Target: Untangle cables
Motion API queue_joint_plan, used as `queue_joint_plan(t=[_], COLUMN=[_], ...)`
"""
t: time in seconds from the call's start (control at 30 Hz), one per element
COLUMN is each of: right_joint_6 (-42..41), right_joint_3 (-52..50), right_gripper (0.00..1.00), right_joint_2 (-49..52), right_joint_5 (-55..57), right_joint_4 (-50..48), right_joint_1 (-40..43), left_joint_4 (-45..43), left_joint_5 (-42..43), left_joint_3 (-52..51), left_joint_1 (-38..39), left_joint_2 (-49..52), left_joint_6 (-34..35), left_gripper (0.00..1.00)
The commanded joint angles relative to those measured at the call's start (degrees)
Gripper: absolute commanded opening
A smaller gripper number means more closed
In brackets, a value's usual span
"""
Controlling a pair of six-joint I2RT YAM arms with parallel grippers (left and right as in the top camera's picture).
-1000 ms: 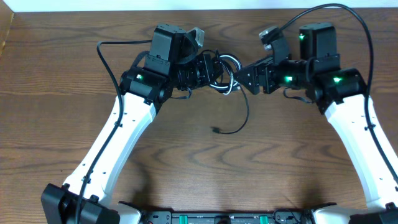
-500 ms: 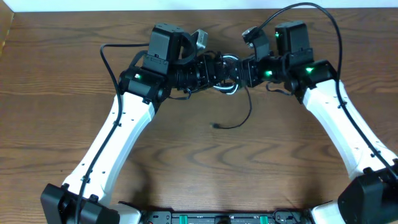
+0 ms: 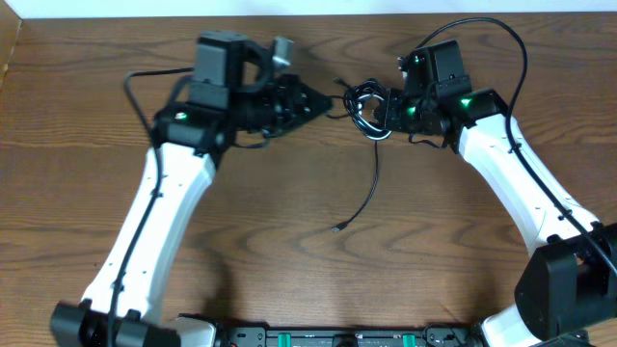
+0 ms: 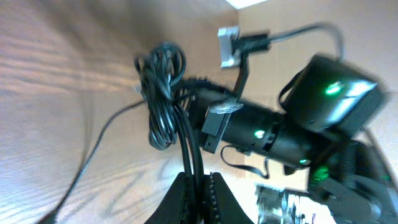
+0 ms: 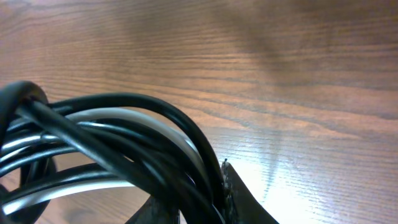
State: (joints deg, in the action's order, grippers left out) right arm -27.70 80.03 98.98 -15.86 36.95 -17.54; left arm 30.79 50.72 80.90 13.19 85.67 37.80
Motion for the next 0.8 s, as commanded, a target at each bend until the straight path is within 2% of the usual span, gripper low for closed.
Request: queue_joint_plan(t=[0.0, 0.17, 0.3, 0.47, 0.67, 0.77], right_joint_6=[-2.67, -1.14, 2.29, 13.75, 15.13, 15.10], right_joint_3=[0.44, 0.44, 0.44, 0.52, 0.66, 0.66], right_gripper=[0.13, 0.13, 0.13, 0.10, 0.13, 0.18], right_joint_2=[2.58, 3.37, 3.37, 3.06, 1.42, 1.31], right_joint_5=[7.41, 6.84, 3.96, -14.25, -31.36, -39.21], right_joint_4=[1.57, 2.43, 1.90, -0.55, -3.28, -5.81], right_joint_1=[3.10, 3.89, 3.89, 3.98, 6.10, 8.44], left_joint_4=[-0.68, -1.53, -1.46, 2.45, 13.57, 13.49], left_joint_5=[3.26, 3.23, 2.58, -0.02, -12.37, -12.66], left_joint_3=[0.94, 0.94, 0.94, 0.79, 0.17, -0.07], left_joint_1=[-6.32, -12.63, -14.56, -13.27, -9.81, -7.15], left_joint_2=[-8.76, -14.40, -17.07, -16.55, -12.20, -8.94], left_joint_6=[0.44, 0.39, -1.44, -7.08, -10.01, -12.55], left_gripper=[0.07, 0.08, 0.08, 0.07, 0.08, 0.17])
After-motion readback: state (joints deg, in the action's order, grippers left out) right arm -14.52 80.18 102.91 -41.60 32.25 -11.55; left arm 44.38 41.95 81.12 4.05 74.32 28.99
